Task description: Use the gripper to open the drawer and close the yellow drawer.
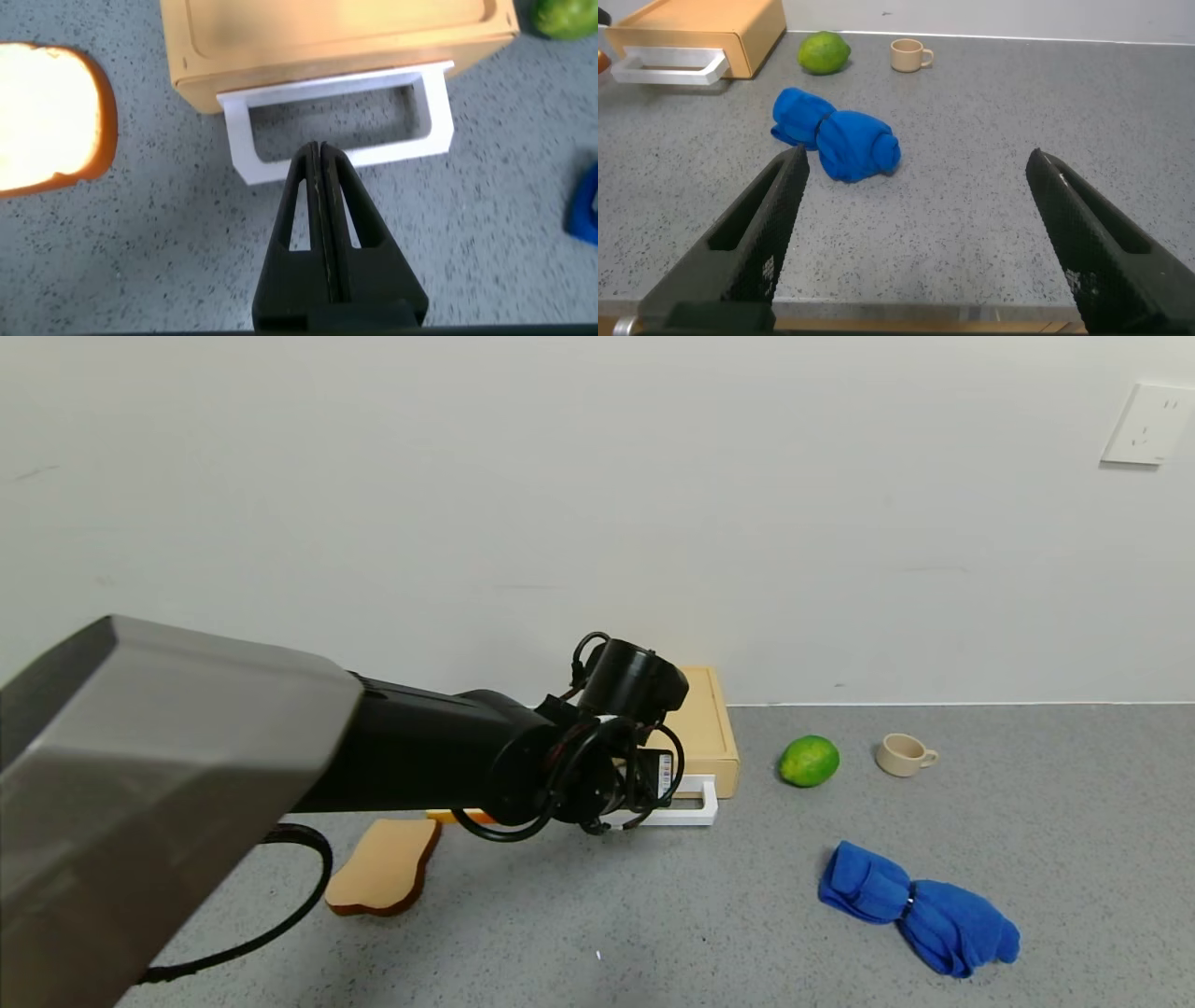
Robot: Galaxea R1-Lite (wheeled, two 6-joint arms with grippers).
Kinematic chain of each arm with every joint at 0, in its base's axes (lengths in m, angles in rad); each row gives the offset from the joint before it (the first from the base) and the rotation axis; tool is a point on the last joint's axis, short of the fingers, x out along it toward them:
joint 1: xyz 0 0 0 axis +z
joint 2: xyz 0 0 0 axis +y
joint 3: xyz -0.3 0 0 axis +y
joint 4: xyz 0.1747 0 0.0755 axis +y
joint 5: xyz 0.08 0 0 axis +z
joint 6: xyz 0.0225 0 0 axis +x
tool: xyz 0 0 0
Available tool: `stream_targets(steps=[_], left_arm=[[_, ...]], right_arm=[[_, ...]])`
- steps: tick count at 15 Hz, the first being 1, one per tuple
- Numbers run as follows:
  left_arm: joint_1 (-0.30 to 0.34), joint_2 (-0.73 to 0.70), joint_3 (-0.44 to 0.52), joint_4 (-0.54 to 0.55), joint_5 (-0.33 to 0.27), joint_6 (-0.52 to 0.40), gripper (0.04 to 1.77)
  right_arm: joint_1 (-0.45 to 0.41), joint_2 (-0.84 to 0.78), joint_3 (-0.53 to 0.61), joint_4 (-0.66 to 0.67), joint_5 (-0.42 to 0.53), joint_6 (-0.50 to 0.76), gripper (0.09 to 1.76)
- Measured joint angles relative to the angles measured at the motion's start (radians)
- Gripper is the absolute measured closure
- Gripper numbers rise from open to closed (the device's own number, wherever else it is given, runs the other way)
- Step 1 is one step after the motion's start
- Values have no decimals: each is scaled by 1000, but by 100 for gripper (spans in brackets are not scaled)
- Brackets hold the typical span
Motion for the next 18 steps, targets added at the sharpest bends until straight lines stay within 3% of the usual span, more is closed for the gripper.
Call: stream_targets(steps=[4, 9, 14, 18], left_arm=[[55, -149, 177, -58, -209, 125, 170], [205, -317, 425, -312, -477, 282, 170], [286, -384, 499, -337, -509, 295, 98], [294, -405, 510, -337, -509, 310, 63]], right_arm=[[0, 0, 0, 0, 0, 0, 14], [0, 0, 0, 0, 0, 0, 14], [0, 0, 0, 0, 0, 0, 14], [0, 0, 0, 0, 0, 0, 14]])
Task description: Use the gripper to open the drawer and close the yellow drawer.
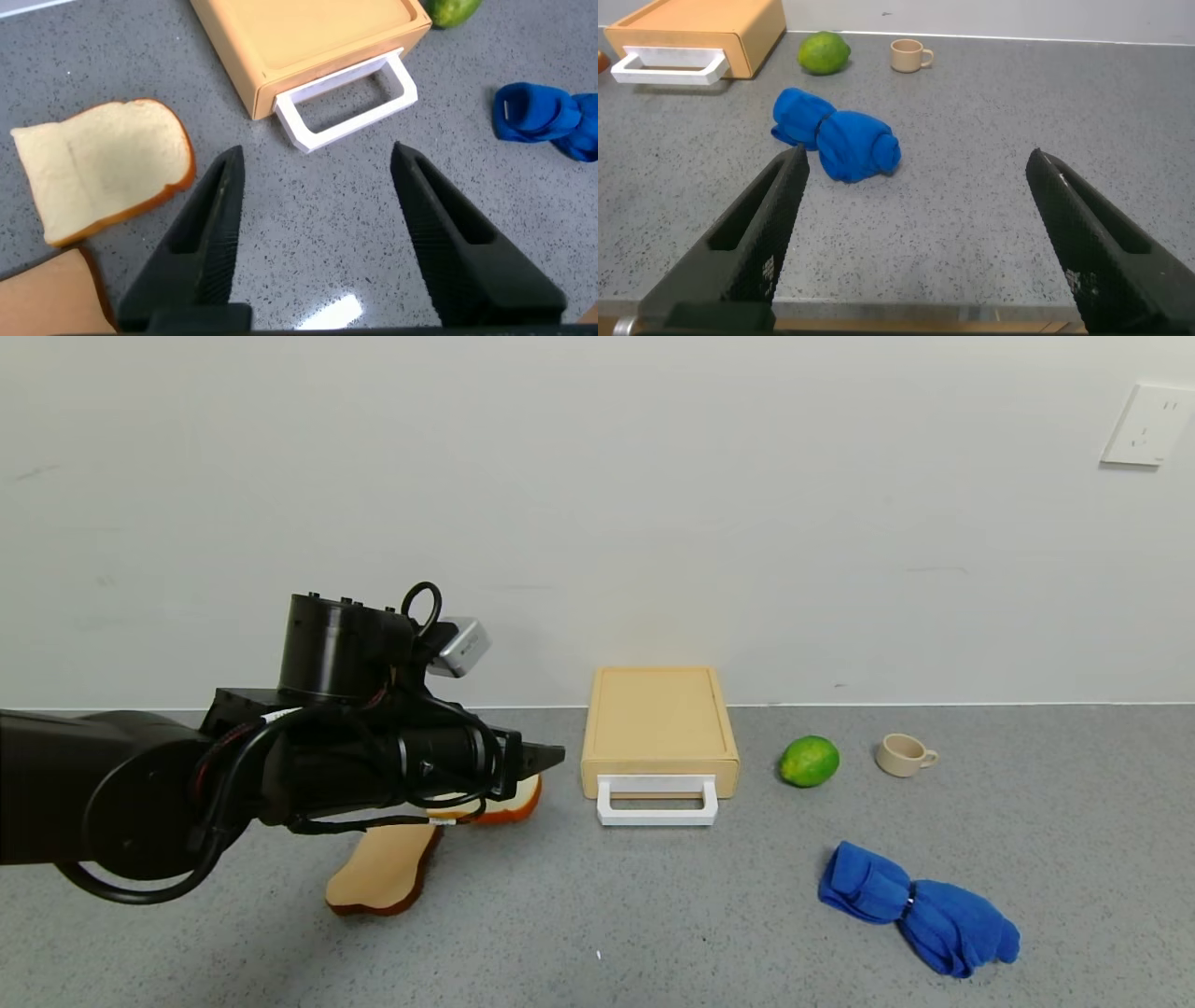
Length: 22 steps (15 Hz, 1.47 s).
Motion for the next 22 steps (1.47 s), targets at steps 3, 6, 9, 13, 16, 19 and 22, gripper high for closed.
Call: stream_targets(steps=[3, 6, 9, 13, 16, 19, 22], left_arm=[[9, -11, 7, 1, 10, 4, 46], [30, -39, 52, 1, 63, 48, 35], [55, -98, 124, 1, 114, 57, 27], [114, -225, 217, 0, 126, 62, 20], [175, -353, 280, 2, 124, 74, 17], [228, -510, 343, 16, 122, 77, 14], [269, -684, 421, 36, 127, 76, 13]], right_arm=[[0, 0, 0, 0, 0, 0, 14], [0, 0, 0, 0, 0, 0, 14], [0, 0, 0, 0, 0, 0, 14], [0, 0, 0, 0, 0, 0, 14], [0, 0, 0, 0, 0, 0, 14], [0, 0, 0, 0, 0, 0, 14], [0, 0, 0, 0, 0, 0, 14]])
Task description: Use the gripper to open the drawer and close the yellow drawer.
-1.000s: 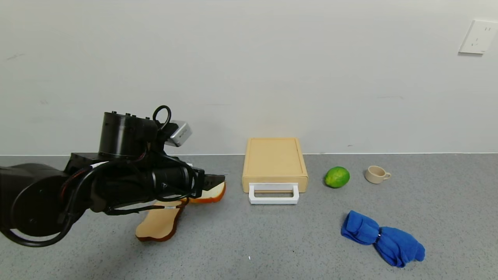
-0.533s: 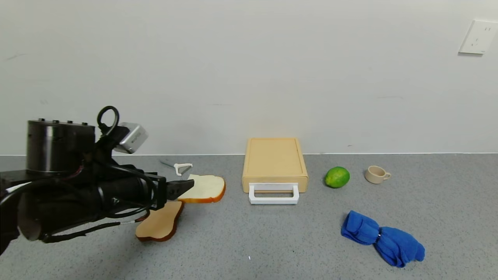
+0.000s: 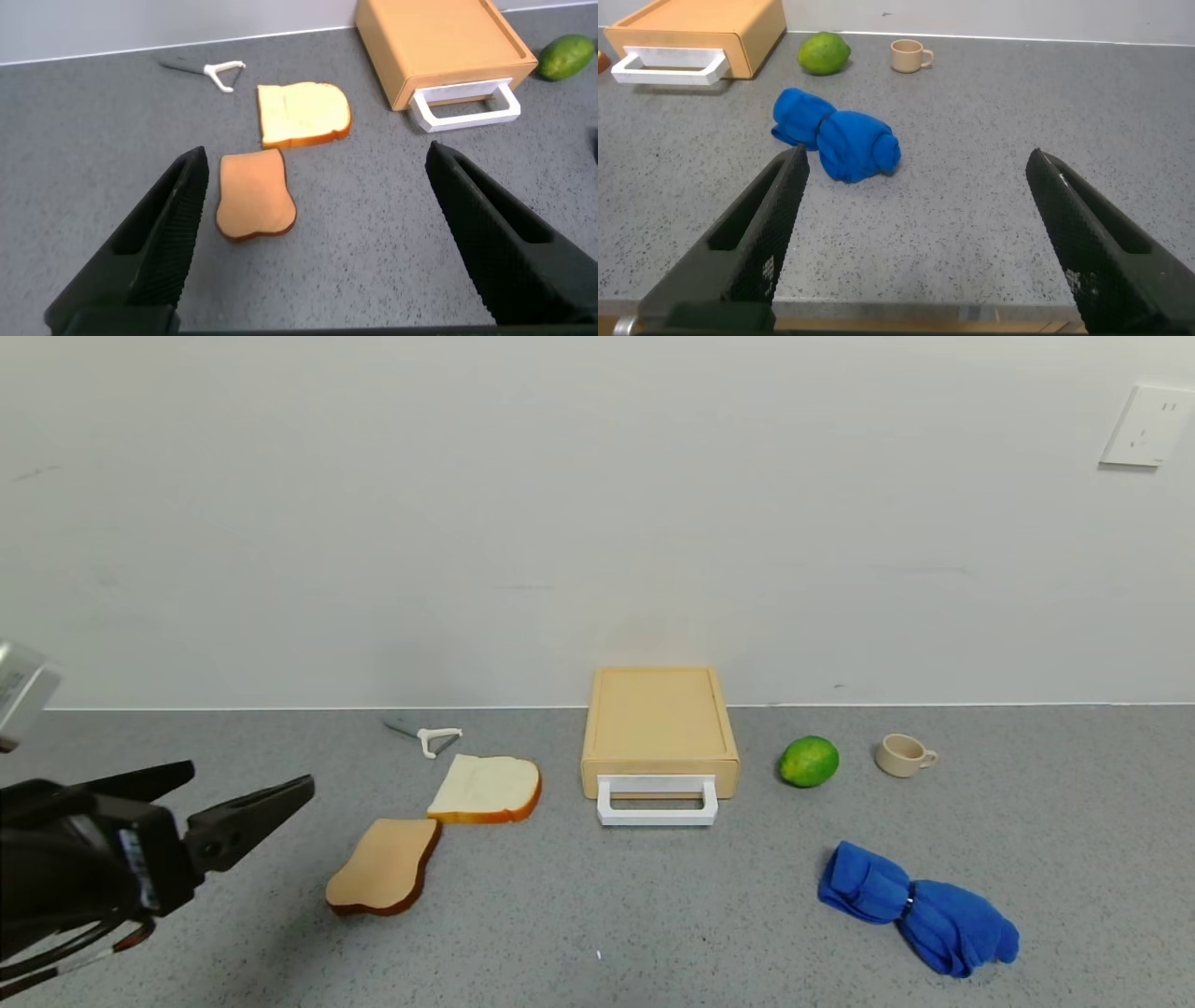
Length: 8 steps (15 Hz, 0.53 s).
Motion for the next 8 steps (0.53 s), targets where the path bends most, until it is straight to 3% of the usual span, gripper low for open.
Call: stream_targets(steps=[4, 8], left_arm=[[17, -254, 38, 202, 18, -2, 12], [20, -484, 13, 399, 113, -2, 11]], right_arm=[[0, 0, 0, 0, 0, 0, 14], [0, 0, 0, 0, 0, 0, 14]])
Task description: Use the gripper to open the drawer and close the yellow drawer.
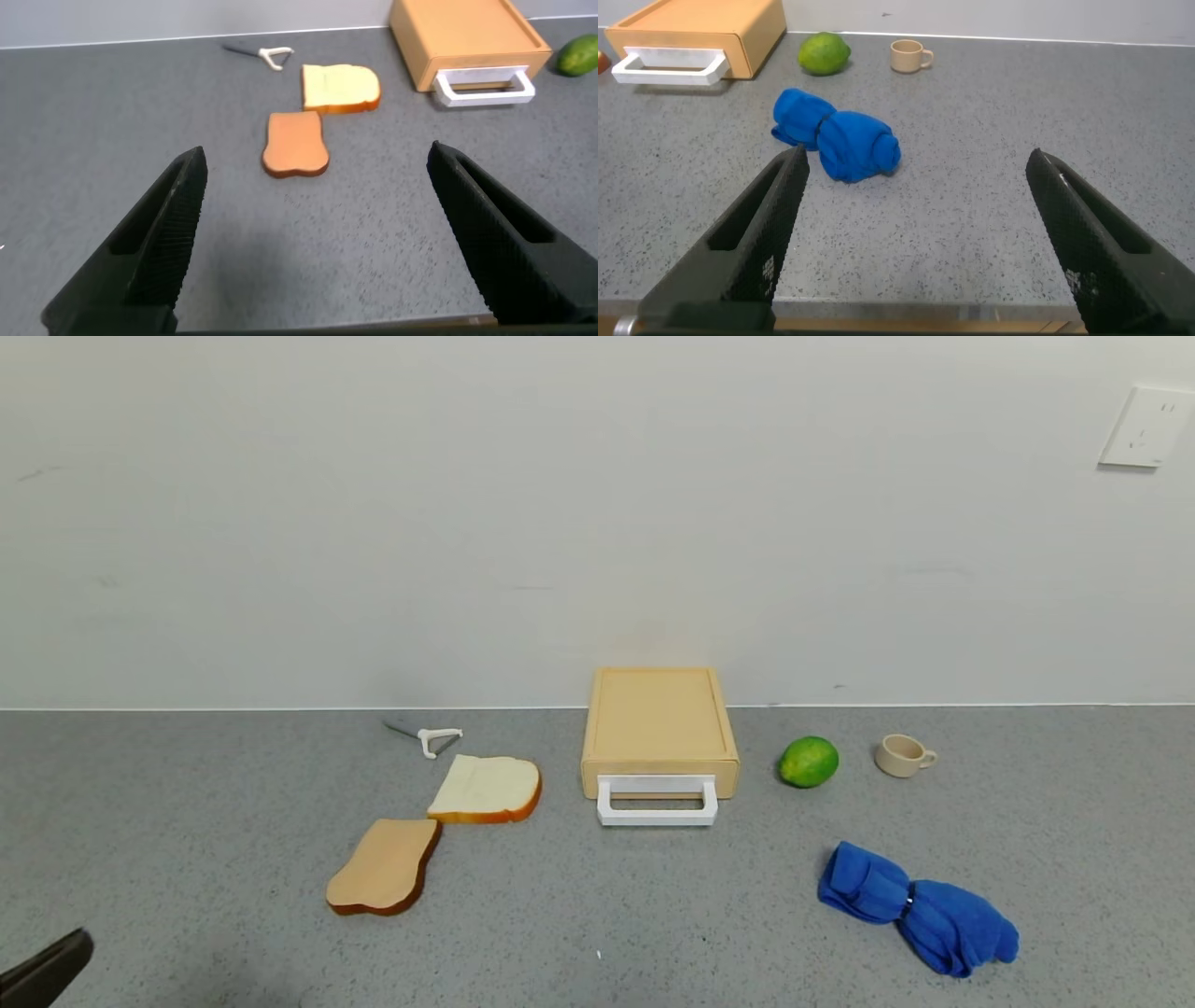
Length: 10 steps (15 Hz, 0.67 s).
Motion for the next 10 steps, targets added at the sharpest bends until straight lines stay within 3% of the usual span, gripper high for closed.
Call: stream_targets(steps=[3, 4, 6, 10], left_arm=[[0, -163, -54, 228, 65, -1, 11], [2, -200, -79, 277, 117, -6, 11], [8, -243, -100, 285, 179, -1, 11], [84, -292, -116, 292, 200, 18, 10]], right_arm=[[0, 0, 0, 0, 0, 0, 14], [0, 0, 0, 0, 0, 0, 14], [0, 0, 0, 0, 0, 0, 14], [0, 0, 0, 0, 0, 0, 14]])
